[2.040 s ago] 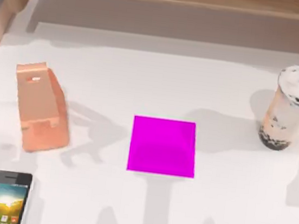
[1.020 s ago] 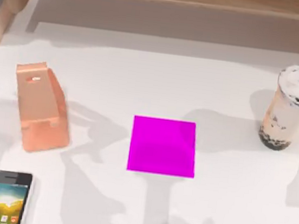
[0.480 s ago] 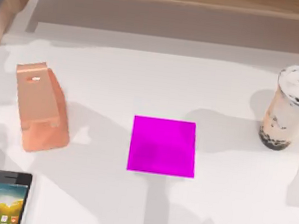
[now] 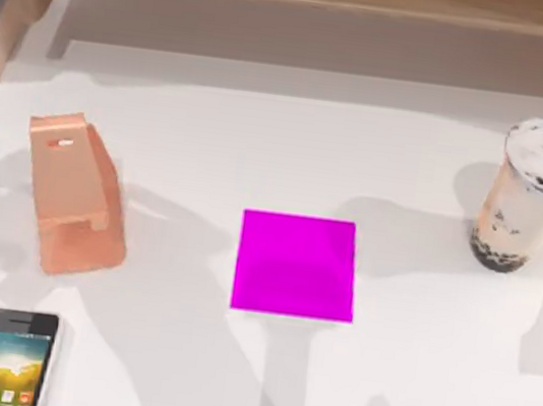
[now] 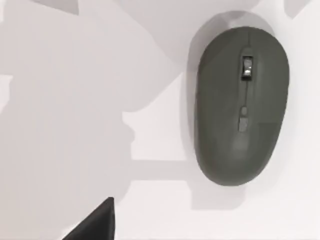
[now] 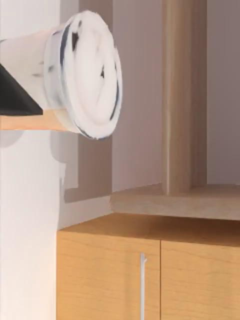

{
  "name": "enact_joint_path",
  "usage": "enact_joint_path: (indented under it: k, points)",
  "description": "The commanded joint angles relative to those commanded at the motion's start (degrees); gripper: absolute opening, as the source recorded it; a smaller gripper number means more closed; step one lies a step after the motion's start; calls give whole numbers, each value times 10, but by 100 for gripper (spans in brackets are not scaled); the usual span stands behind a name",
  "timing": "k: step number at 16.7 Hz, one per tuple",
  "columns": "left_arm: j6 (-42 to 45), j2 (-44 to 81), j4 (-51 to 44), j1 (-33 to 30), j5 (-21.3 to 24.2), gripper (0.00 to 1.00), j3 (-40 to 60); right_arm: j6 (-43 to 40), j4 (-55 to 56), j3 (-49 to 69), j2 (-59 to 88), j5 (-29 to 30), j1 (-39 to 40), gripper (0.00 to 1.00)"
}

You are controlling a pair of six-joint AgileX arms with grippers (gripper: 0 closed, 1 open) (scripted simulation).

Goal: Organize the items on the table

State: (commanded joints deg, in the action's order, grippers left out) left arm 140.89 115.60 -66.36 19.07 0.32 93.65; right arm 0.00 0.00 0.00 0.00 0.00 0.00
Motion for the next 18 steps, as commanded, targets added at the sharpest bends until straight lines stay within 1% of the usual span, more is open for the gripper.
enact_joint_path:
  k: [2, 9, 18]
  points:
    - [22, 19, -10, 6, 1, 100, 13, 0, 0, 0, 0, 0, 0, 100]
    - [22, 23, -2, 5, 1, 100, 7, 0, 0, 0, 0, 0, 0, 100]
    - [25, 77, 156, 7, 1, 100, -95, 0, 0, 0, 0, 0, 0, 100]
